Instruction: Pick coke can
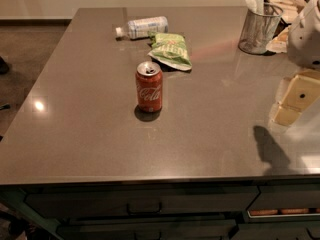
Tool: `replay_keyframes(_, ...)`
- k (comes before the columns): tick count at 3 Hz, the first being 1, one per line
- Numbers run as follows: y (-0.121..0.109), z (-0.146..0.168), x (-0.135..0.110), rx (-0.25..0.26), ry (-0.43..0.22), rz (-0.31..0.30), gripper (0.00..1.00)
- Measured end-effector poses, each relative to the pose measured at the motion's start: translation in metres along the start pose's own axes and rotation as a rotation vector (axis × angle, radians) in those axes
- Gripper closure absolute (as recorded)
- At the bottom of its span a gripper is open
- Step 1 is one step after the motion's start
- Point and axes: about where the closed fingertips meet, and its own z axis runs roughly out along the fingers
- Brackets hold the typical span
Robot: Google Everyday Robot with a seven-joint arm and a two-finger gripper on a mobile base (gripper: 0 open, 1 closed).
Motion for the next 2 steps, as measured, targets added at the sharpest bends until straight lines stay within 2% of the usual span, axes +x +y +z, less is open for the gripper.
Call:
replay_keyframes(1,0.000,0.000,0.000,0.000,0.000,0.000,0.00)
replay_keyframes(2,0.002,0.002,-0.012,-0.002,-0.034,0.016,0.00)
